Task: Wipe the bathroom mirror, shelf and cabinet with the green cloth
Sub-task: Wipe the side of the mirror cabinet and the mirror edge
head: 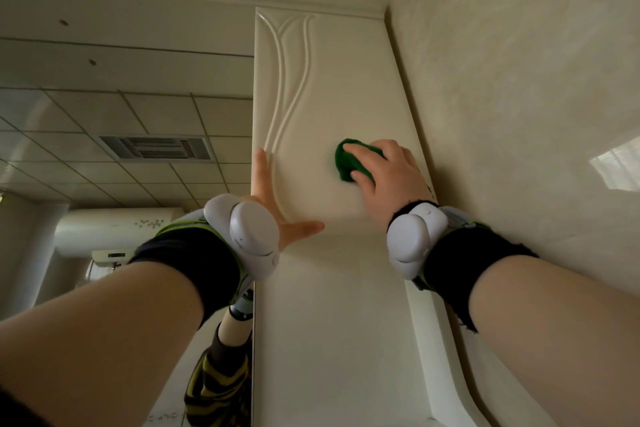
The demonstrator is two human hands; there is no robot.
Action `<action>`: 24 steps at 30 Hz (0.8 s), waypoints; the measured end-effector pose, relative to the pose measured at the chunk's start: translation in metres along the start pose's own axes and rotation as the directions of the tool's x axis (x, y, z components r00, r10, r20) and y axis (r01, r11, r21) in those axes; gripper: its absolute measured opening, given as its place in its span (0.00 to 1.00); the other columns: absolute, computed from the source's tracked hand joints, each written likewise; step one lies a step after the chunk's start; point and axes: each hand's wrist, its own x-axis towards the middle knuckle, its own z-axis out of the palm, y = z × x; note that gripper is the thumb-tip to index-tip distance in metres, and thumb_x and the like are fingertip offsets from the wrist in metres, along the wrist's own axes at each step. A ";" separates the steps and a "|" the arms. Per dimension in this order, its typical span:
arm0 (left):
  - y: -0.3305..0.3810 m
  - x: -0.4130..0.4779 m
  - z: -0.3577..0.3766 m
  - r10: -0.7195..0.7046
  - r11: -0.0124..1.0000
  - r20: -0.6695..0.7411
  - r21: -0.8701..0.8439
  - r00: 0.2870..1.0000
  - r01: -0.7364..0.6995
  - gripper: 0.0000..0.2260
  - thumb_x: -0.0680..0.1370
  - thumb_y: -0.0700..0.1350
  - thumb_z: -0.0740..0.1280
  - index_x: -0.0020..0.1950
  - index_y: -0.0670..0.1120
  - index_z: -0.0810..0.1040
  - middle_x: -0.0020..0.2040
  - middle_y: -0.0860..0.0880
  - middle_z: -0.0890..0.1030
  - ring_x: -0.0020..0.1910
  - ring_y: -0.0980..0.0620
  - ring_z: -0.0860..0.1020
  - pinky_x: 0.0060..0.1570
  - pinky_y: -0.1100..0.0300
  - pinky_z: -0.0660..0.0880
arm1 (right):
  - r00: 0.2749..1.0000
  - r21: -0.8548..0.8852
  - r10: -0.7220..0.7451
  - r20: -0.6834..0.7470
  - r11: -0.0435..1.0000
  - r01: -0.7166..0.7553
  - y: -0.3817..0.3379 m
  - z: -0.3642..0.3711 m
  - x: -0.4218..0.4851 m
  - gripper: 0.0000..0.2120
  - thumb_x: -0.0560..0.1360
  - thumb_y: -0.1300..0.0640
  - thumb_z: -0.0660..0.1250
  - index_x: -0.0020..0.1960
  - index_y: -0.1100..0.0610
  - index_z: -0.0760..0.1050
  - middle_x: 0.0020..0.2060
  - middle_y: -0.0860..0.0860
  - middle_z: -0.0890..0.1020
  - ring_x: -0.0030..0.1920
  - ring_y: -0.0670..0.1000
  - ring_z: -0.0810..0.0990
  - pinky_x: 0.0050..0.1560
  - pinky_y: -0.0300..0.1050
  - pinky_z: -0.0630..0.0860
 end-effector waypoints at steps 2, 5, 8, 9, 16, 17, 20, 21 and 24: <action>0.001 0.001 0.000 -0.017 1.000 0.015 -0.007 1.000 0.017 0.56 0.68 0.54 0.75 0.74 0.53 0.30 0.69 0.37 0.66 0.61 0.41 0.70 0.33 0.63 0.53 | 1.000 -0.008 0.005 -0.013 1.000 -0.005 0.002 0.000 0.007 0.19 0.77 0.54 0.60 0.68 0.47 0.68 0.60 0.54 0.69 0.60 0.56 0.65 0.55 0.47 0.68; 0.000 0.002 0.000 -0.027 0.999 0.021 0.021 0.999 0.027 0.56 0.68 0.56 0.74 0.73 0.54 0.29 0.69 0.38 0.66 0.61 0.41 0.71 0.38 0.62 0.58 | 0.999 -0.042 0.046 0.021 0.998 -0.045 0.006 -0.004 0.028 0.19 0.78 0.53 0.59 0.69 0.47 0.67 0.60 0.55 0.68 0.59 0.57 0.65 0.56 0.46 0.65; -0.001 0.003 0.000 -0.022 0.999 0.023 0.029 0.999 0.021 0.56 0.68 0.56 0.74 0.73 0.54 0.28 0.69 0.38 0.66 0.61 0.40 0.72 0.35 0.61 0.61 | 0.993 -0.050 0.102 0.050 0.994 -0.100 0.008 -0.007 0.046 0.19 0.78 0.53 0.59 0.69 0.46 0.67 0.60 0.56 0.68 0.58 0.59 0.66 0.57 0.45 0.64; -0.001 0.004 -0.001 -0.023 0.999 0.021 0.040 1.000 0.022 0.56 0.68 0.56 0.74 0.73 0.54 0.28 0.69 0.38 0.66 0.61 0.40 0.72 0.32 0.62 0.59 | 0.993 -0.045 0.109 0.034 0.993 -0.107 0.007 -0.006 0.045 0.19 0.78 0.53 0.59 0.69 0.46 0.67 0.60 0.56 0.69 0.58 0.59 0.66 0.57 0.45 0.64; -0.004 0.004 0.002 0.014 0.999 -0.010 0.039 1.000 -0.014 0.56 0.67 0.55 0.74 0.74 0.53 0.30 0.68 0.37 0.67 0.59 0.41 0.71 0.32 0.62 0.52 | 0.994 -0.030 0.092 -0.058 0.995 -0.094 0.005 0.001 0.018 0.19 0.77 0.53 0.59 0.68 0.47 0.68 0.59 0.54 0.69 0.58 0.56 0.65 0.52 0.45 0.65; -0.005 0.005 0.003 0.014 0.999 -0.008 0.046 1.000 -0.013 0.56 0.67 0.56 0.74 0.74 0.53 0.29 0.67 0.37 0.68 0.56 0.42 0.72 0.32 0.62 0.53 | 0.994 -0.027 0.091 -0.056 0.995 -0.093 0.005 0.000 0.014 0.19 0.77 0.53 0.60 0.68 0.47 0.68 0.60 0.54 0.69 0.58 0.56 0.65 0.52 0.46 0.66; -0.005 0.007 0.003 0.011 0.999 -0.001 0.044 1.000 -0.011 0.57 0.67 0.56 0.75 0.73 0.55 0.29 0.66 0.37 0.69 0.46 0.49 0.66 0.25 0.61 0.58 | 0.995 -0.023 0.085 -0.042 0.996 -0.086 0.005 -0.002 0.003 0.19 0.77 0.53 0.59 0.68 0.46 0.68 0.60 0.54 0.69 0.59 0.57 0.65 0.55 0.48 0.67; -0.006 0.007 0.003 0.010 0.999 -0.001 0.048 1.000 -0.010 0.57 0.66 0.56 0.75 0.73 0.55 0.29 0.66 0.38 0.70 0.45 0.50 0.65 0.22 0.64 0.56 | 0.996 -0.023 0.087 -0.038 0.996 -0.088 0.005 -0.003 0.000 0.19 0.77 0.53 0.59 0.68 0.46 0.68 0.60 0.54 0.69 0.59 0.56 0.65 0.55 0.48 0.67; -0.009 0.009 0.004 0.023 1.000 -0.017 0.021 1.000 -0.022 0.58 0.66 0.56 0.76 0.73 0.56 0.28 0.67 0.39 0.69 0.47 0.46 0.71 0.34 0.64 0.64 | 0.995 -0.032 0.096 -0.025 0.995 -0.097 0.004 -0.006 -0.011 0.19 0.78 0.52 0.59 0.68 0.45 0.67 0.60 0.53 0.69 0.59 0.55 0.65 0.55 0.47 0.67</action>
